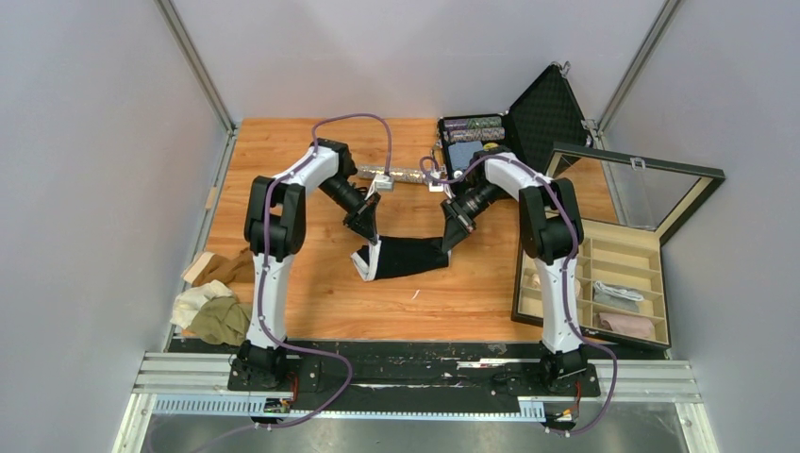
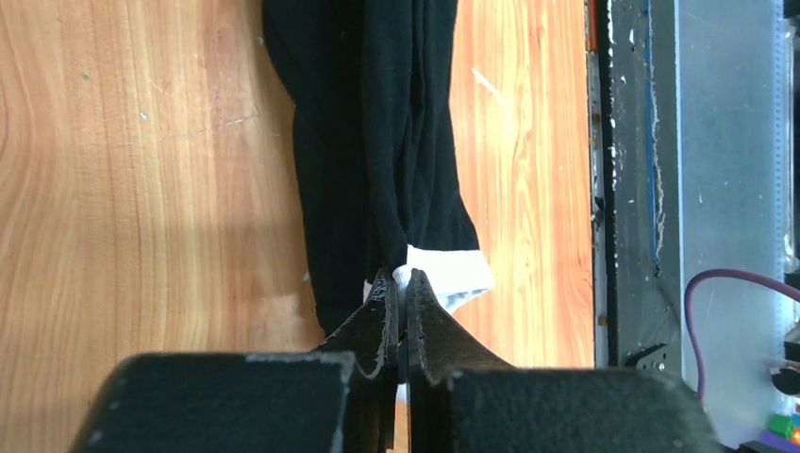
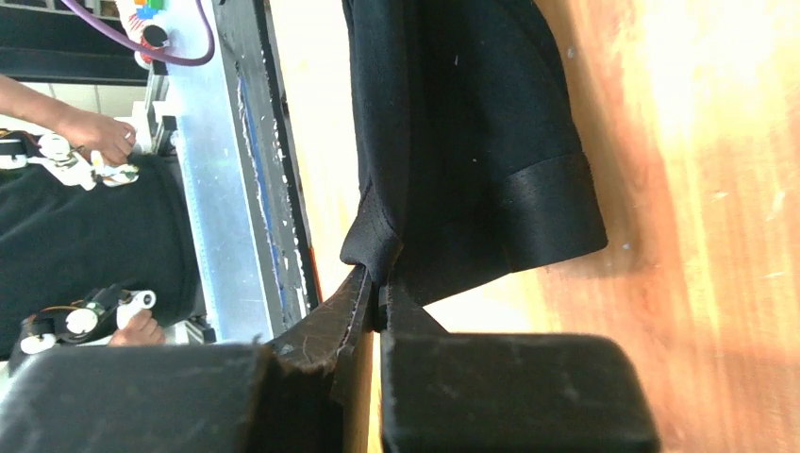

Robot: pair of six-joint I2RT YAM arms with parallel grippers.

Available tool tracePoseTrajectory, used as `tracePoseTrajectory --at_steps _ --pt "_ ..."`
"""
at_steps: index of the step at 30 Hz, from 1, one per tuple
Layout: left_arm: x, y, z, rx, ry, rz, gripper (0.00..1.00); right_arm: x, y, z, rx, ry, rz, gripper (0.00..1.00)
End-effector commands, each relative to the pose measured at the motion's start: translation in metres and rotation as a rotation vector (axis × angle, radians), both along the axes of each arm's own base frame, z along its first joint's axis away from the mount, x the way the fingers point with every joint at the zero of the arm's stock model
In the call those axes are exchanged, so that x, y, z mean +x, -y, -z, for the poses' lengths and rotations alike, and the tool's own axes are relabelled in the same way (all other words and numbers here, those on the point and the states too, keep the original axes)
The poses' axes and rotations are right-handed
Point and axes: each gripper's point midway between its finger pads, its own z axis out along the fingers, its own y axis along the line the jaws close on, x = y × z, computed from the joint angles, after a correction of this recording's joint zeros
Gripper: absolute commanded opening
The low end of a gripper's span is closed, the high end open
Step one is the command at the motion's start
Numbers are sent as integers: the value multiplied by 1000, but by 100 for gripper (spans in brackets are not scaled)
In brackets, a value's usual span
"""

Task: Roll the underwear
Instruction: Fold the underwear at the center of the board.

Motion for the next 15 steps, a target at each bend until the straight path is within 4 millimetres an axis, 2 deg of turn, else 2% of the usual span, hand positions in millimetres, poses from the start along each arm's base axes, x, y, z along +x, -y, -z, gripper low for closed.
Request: tracePoseTrajectory --at_steps 1,7,11,15 --pt "-18 -11 -25 46 -94 -8 0 9 -9 -18 -14 20 0 1" --pt "-31 -13 -29 48 -80 -74 0 14 -24 -26 -2 89 -46 1" --pt "-37 -19 -25 90 -71 -103 0 20 -30 -21 -19 127 -78 1" --pt "-32 -29 -20 147 -48 -173 0 26 -30 -10 -40 126 -81 1"
